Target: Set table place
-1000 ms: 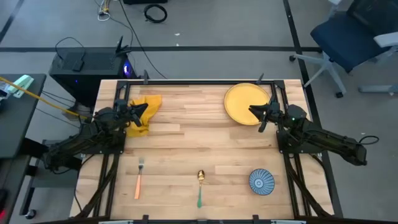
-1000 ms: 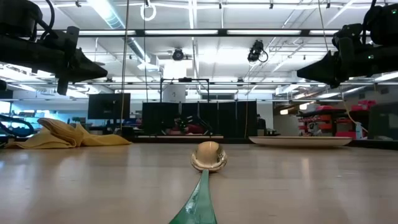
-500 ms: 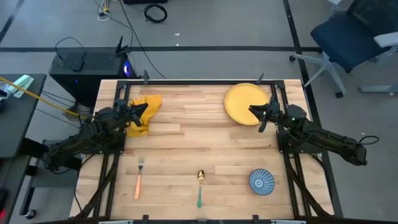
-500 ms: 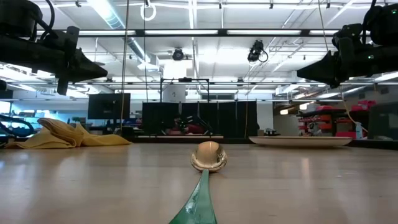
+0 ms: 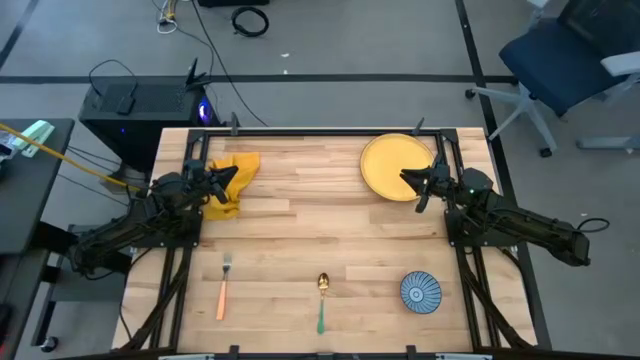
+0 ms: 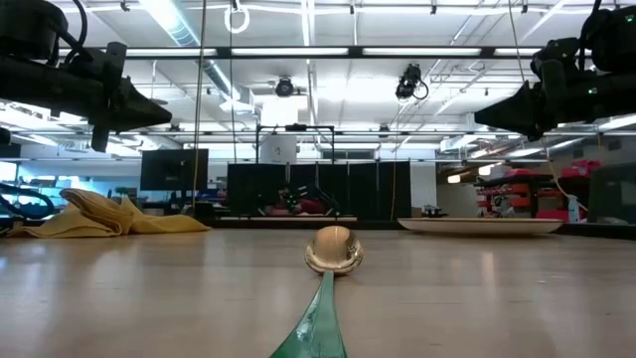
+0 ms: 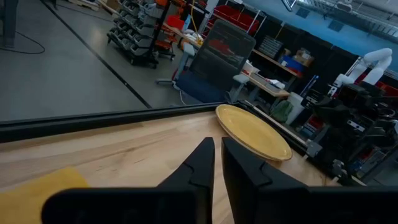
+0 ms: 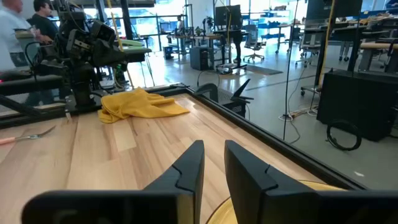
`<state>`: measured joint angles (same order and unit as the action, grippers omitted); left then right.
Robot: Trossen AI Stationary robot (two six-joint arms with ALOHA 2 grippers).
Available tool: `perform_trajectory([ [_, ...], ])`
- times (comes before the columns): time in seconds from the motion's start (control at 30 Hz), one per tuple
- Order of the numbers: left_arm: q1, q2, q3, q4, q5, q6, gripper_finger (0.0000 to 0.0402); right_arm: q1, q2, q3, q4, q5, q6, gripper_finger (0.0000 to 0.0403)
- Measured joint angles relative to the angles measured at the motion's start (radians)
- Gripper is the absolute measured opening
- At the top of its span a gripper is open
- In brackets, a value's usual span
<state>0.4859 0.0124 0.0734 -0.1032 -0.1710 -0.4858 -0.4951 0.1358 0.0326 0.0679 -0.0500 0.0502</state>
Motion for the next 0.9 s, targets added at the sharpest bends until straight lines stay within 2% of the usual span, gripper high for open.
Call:
perform_trajectory([
  [0.3, 0.0, 0.0, 0.0, 0.001, 0.0, 0.0, 0.0034, 0.0, 0.0, 0.0, 0.0, 0.0, -0.058, 0.007],
  [0.43, 0.0, 0.0, 0.0, 0.002, 0.0, -0.013, 0.004, 0.0, 0.0, 0.0, 0.0, 0.0, -0.024, 0.007],
  [0.57, 0.0, 0.0, 0.0, 0.002, 0.001, -0.219, 0.0038, 0.0, 0.0, 0.0, 0.009, 0.0, 0.046, 0.007],
  [0.63, 0.0, 0.0, 0.0, 0.002, 0.0, -0.324, 0.0036, 0.0, 0.0, 0.0, 0.038, 0.0, 0.138, 0.007],
  [0.7, 0.0, 0.0, 0.0, 0.002, 0.0, -0.385, 0.0033, 0.0, 0.0, 0.0, 0.092, 0.0, 0.306, 0.007],
  [0.83, 0.0, 0.0, 0.0, 0.002, 0.0, -0.42, 0.003, 0.0, 0.0, 0.0, 0.25, 0.0, 0.725, 0.007],
  [0.9, 0.0, 0.0, 0.0, 0.002, 0.0, -0.42, 0.0031, 0.0, 0.0, 0.0, 0.331, 0.001, 0.844, 0.007],
])
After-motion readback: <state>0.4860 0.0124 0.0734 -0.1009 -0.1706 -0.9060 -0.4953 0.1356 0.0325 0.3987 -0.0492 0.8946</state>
